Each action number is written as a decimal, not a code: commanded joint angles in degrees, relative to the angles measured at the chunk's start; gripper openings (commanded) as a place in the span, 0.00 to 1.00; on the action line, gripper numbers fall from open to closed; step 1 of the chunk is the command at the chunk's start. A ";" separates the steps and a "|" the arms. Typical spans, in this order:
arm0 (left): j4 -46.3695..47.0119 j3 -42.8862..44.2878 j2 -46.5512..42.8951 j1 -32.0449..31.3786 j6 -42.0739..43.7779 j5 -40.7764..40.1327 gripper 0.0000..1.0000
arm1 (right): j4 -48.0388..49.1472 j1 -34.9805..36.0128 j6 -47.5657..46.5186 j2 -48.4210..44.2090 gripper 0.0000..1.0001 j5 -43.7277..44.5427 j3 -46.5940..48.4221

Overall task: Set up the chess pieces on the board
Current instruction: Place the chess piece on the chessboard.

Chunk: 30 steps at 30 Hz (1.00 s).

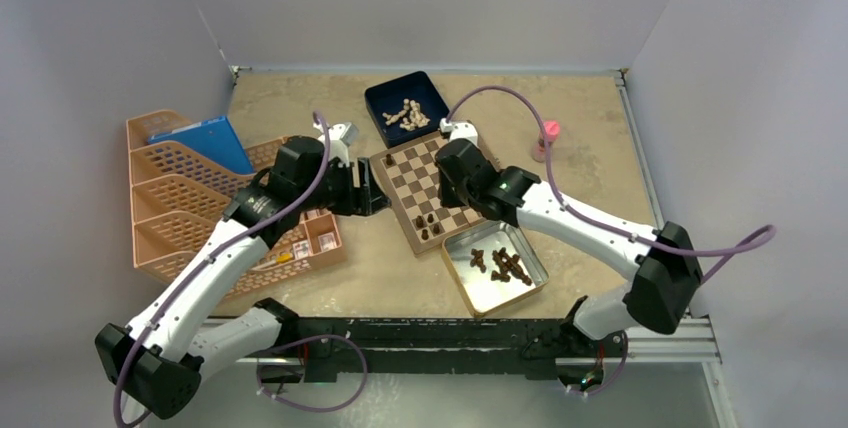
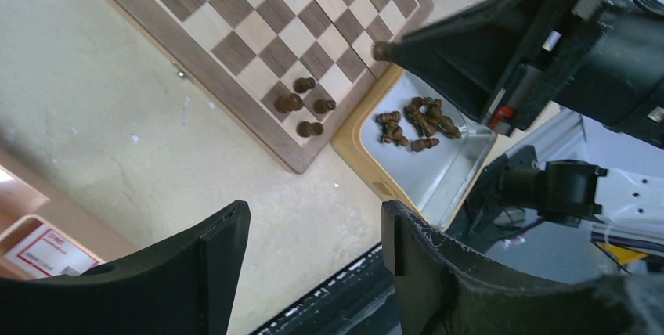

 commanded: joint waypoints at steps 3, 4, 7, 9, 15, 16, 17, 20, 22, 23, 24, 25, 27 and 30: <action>1.45 2.74 -1.67 0.43 -4.78 8.15 0.62 | 5.30 0.62 -3.18 1.01 0.13 -4.56 3.30; 1.48 2.56 -1.94 0.49 -5.56 9.17 0.61 | 6.14 0.65 -2.71 0.74 0.13 -2.94 3.24; 2.30 0.96 -2.93 0.46 -6.88 11.03 0.61 | 3.34 0.65 1.21 2.75 0.13 -2.41 6.76; 2.77 -0.46 -3.83 0.55 -7.34 9.22 0.61 | 1.32 0.61 3.47 4.79 0.13 -1.96 9.51; 10.18 -4.91 -5.60 0.47 -12.85 17.78 0.61 | 3.36 0.54 10.40 7.21 0.13 -2.35 11.34; 11.25 -5.47 -5.66 0.46 -13.61 18.72 0.61 | 3.50 0.49 11.15 7.69 0.13 -2.30 11.67; 11.89 -5.88 -5.74 0.46 -14.20 18.81 0.61 | 3.16 0.55 11.97 8.41 0.12 -2.23 12.34; 12.96 -7.35 -6.16 0.46 -15.52 15.69 0.61 | 2.58 0.55 14.05 9.35 0.12 -3.08 14.08; 14.87 -8.48 -6.51 0.47 -16.62 13.92 0.61 | 3.97 0.53 15.05 8.72 0.12 -4.63 14.39; 16.23 -9.02 -6.66 0.42 -17.22 13.43 0.61 | 4.83 0.50 15.77 8.19 0.12 -5.48 14.41; 17.98 -9.63 -6.82 0.40 -17.77 13.05 0.61 | 5.89 0.52 16.48 7.49 0.12 -6.68 14.17; 19.76 -10.35 -6.87 0.40 -18.56 12.90 0.62 | 7.46 0.51 17.31 6.72 0.12 -8.04 13.71; 23.31 -11.27 -6.94 0.49 -19.40 12.77 0.63 | 9.33 0.48 19.31 5.36 0.12 -9.55 13.30; 30.96 -13.85 -7.22 0.41 -18.81 14.28 0.64 | 11.16 0.40 20.95 4.76 0.12 -12.28 13.42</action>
